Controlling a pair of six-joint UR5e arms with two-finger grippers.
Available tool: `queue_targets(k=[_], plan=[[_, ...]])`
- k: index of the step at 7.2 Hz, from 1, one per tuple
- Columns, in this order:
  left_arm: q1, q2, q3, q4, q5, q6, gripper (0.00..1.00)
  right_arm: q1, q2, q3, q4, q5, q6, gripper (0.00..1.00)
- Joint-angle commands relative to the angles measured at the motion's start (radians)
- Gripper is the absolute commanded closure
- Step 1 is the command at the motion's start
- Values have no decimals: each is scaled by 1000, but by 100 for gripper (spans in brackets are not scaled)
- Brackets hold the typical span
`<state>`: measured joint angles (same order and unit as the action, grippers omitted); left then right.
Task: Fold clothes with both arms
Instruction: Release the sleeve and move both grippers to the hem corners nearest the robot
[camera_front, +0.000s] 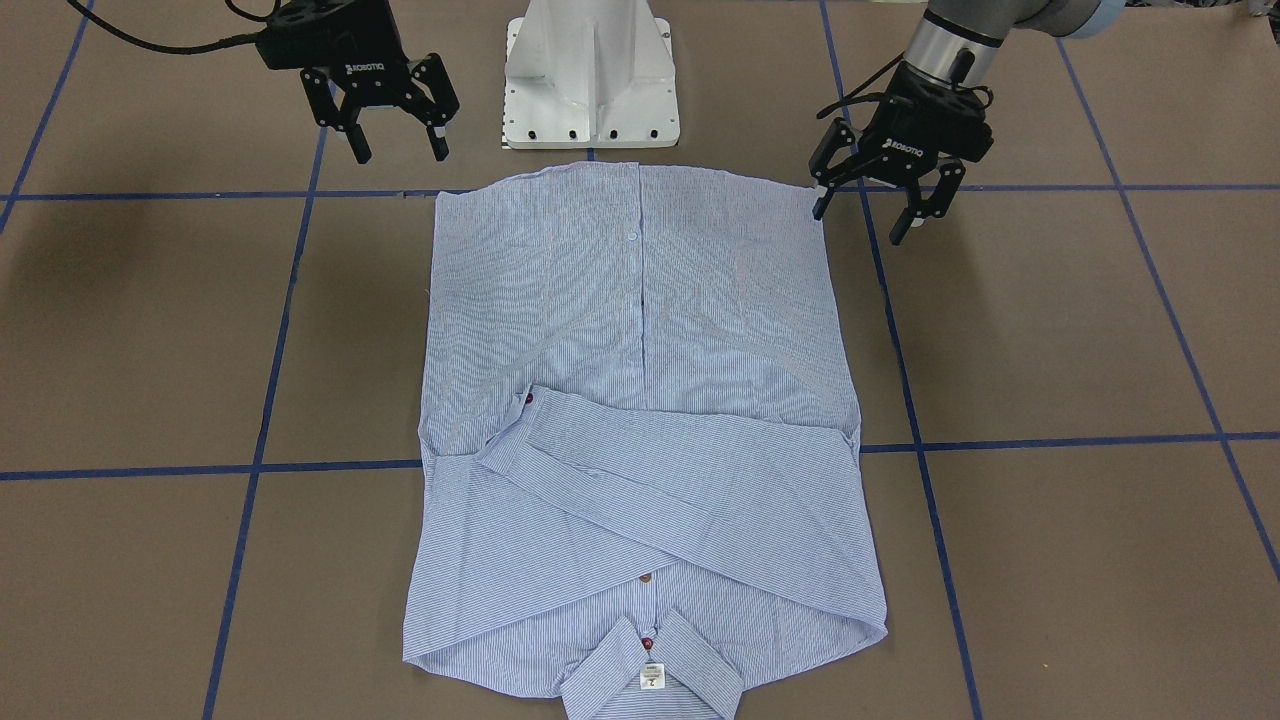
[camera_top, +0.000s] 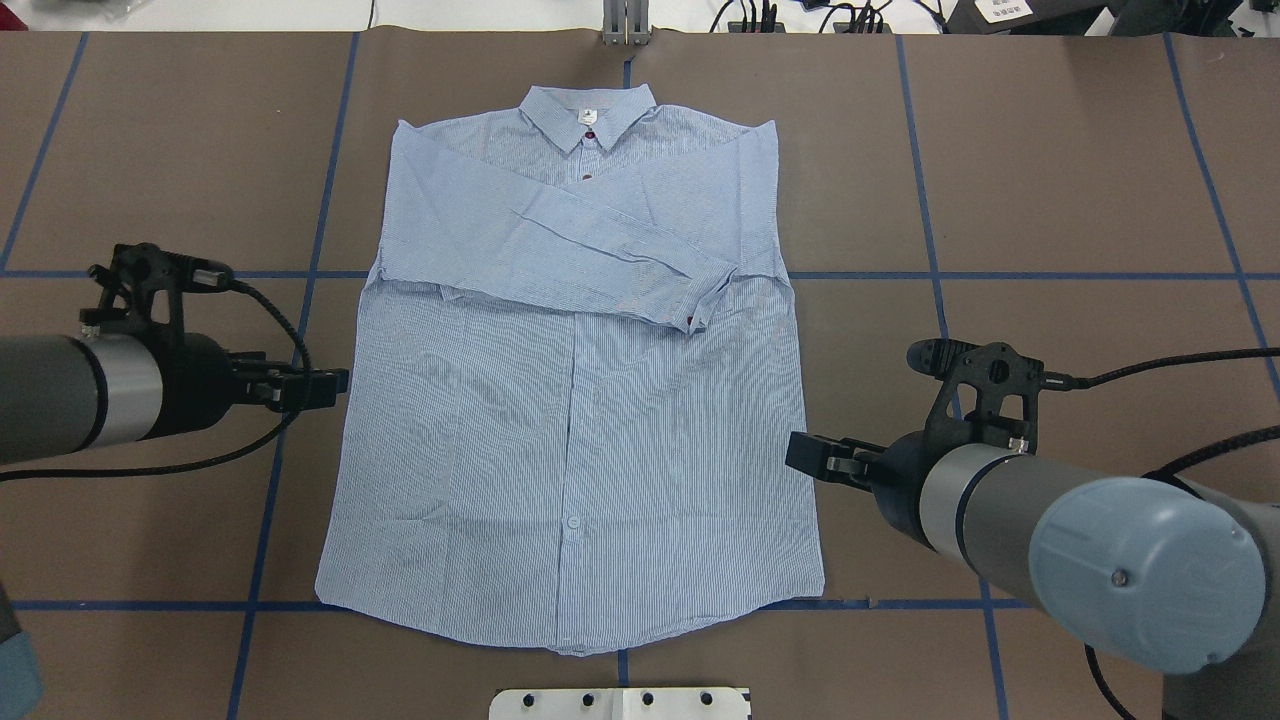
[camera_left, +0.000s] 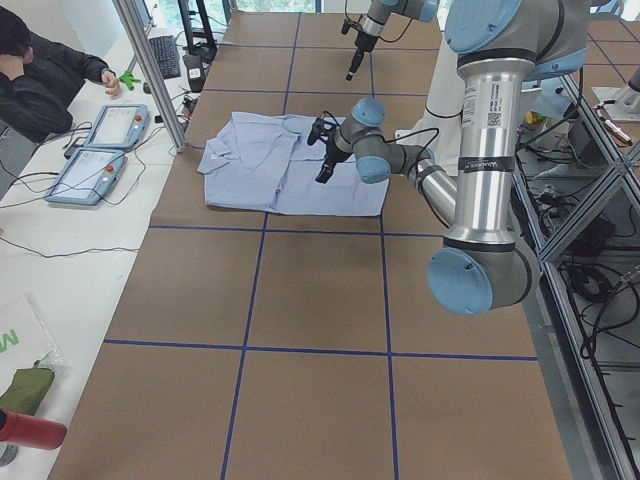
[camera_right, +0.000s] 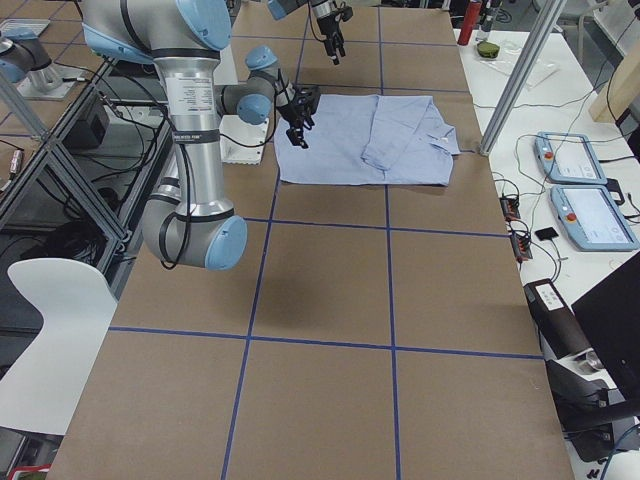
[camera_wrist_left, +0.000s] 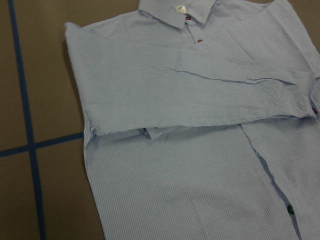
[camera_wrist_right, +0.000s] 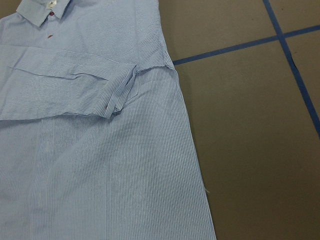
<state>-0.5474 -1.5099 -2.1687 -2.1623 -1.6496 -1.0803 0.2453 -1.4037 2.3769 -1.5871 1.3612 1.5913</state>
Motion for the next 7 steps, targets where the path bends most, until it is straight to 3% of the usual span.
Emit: queue_targets(k=[1,3,6,7], plan=[[103,163,0,-158,63,-176,0,-34,3,2,-4,-30,27,0],[309,168,26,-149,213,-407,0,-34,6,1,-4,-31,25,0],[377,149,69,-88,221,-464,2,-37,6,2,1,-33,27,0],[389,104,72,-26,221,-466,10,-35,6,2,1,-33,25,0]])
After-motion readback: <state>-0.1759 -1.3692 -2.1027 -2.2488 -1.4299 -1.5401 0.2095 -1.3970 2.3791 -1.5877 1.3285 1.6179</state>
